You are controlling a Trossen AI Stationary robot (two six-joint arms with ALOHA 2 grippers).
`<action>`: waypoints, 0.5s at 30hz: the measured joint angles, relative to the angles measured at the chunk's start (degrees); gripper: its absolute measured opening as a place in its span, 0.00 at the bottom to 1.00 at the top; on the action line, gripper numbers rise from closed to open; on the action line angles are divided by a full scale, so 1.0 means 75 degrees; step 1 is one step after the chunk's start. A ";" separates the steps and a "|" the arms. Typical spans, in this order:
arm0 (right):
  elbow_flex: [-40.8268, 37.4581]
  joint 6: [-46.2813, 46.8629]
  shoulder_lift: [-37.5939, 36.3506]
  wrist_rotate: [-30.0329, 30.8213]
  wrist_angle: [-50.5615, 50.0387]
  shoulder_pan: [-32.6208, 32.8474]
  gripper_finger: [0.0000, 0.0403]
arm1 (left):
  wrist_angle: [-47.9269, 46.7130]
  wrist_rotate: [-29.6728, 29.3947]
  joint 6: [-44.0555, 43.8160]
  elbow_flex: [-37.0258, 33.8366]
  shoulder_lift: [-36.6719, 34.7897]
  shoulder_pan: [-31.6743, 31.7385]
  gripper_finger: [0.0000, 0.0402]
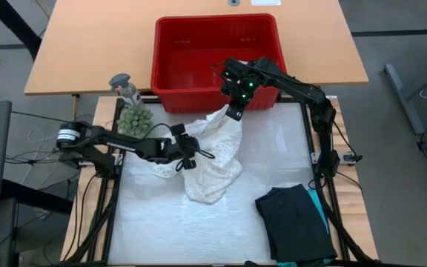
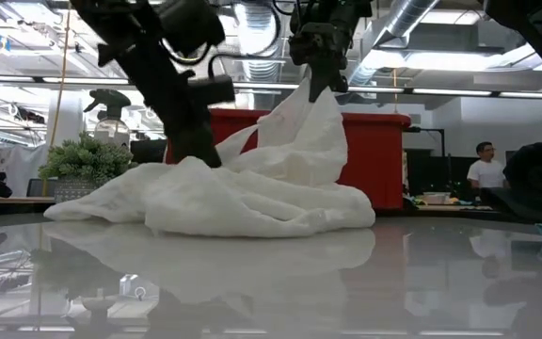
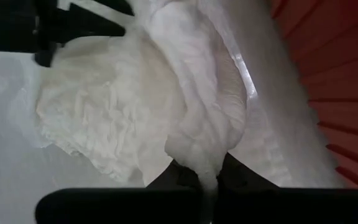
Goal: Fold Laundry from Bin
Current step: Fold the white t-shirt
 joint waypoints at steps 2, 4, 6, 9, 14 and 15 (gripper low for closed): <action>0.0000 -0.0020 0.0000 -0.0023 0.0000 0.0000 0.08 | 0.0055 -0.0218 0.0186 0.0000 0.0196 0.0050 0.32; 0.0000 -0.0048 0.0003 -0.0028 -0.0002 -0.0001 0.09 | 0.0078 -0.0481 0.0429 0.0000 0.0397 0.0141 0.32; 0.0000 -0.0054 0.0003 -0.0030 -0.0005 -0.0002 0.09 | -0.0064 -0.0845 0.0417 -0.0003 0.0507 0.0232 0.32; 0.0000 -0.0176 0.0003 -0.0030 -0.0006 0.0000 0.08 | -0.0312 -0.1517 0.0074 -0.0003 0.0516 0.0345 0.32; 0.0000 -0.0251 0.0003 -0.0031 -0.0008 0.0000 0.09 | -0.0824 -0.1616 -0.0268 -0.0003 0.0214 0.0721 0.29; 0.0000 -0.0254 0.0003 -0.0033 -0.0005 -0.0003 0.09 | -0.0931 -0.1344 -0.0429 -0.0003 0.0104 0.0835 0.26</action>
